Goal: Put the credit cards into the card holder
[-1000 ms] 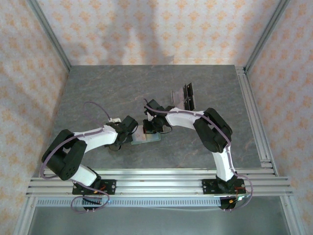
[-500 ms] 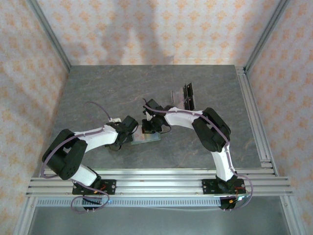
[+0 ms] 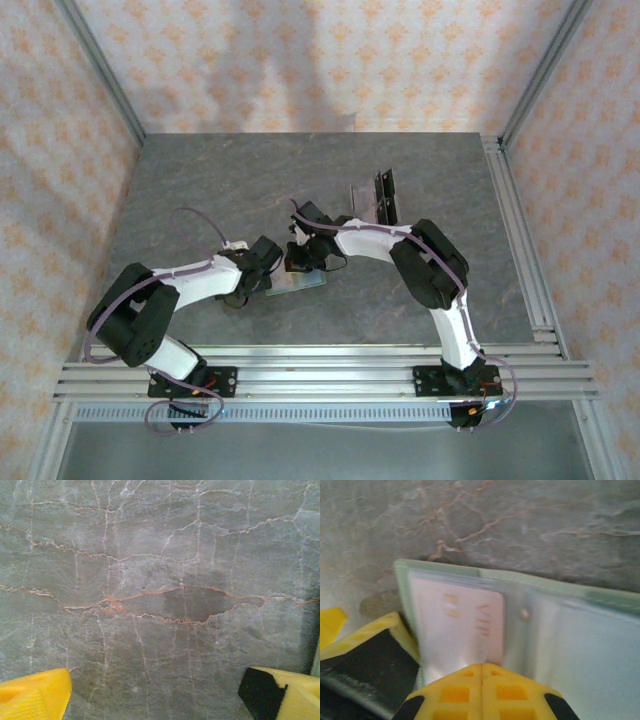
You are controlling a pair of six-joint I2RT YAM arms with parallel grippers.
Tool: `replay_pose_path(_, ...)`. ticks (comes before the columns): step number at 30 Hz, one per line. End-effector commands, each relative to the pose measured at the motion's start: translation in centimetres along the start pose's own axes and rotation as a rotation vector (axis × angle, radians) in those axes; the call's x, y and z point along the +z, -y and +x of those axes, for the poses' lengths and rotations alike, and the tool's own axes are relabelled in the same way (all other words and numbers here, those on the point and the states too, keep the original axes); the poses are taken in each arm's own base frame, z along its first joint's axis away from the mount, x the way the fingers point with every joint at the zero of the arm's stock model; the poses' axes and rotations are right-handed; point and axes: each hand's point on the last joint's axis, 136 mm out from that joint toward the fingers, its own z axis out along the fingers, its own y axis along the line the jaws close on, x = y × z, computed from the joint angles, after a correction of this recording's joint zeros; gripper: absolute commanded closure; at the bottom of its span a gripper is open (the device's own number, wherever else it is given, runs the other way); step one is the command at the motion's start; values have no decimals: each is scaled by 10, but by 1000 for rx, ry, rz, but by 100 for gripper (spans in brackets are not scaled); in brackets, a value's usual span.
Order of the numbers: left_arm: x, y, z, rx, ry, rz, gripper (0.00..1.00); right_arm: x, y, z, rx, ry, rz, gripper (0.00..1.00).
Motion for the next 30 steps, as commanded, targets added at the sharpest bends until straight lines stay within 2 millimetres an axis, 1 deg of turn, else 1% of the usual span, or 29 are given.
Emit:
replay_pose_path(1, 11, -3, 13, 12, -36, -26, 6, -5, -20, -8, -14, 27, -59, 100)
replay_pose_path(5, 3, -12, 7, -22, -3, -48, 5, -19, -16, -15, -4, 71, -56, 100)
replay_pose_path(10, -6, -21, 0, -52, 32, -66, 3, -27, -4, -16, 3, 79, -36, 100)
replay_pose_path(15, -10, -28, -6, -65, 54, -94, 1, -24, 18, -15, 11, 75, 28, 100)
replay_pose_path(21, -10, -31, -9, -76, 48, -113, 0, -16, 36, -12, 27, 61, 76, 100)
replay_pose_path(25, -12, -31, -12, -82, 53, -112, 0, -20, 48, -8, 49, 68, 105, 100)
replay_pose_path(30, -13, -31, -14, -69, 57, -114, 0, -25, 59, 3, 68, 59, 142, 100)
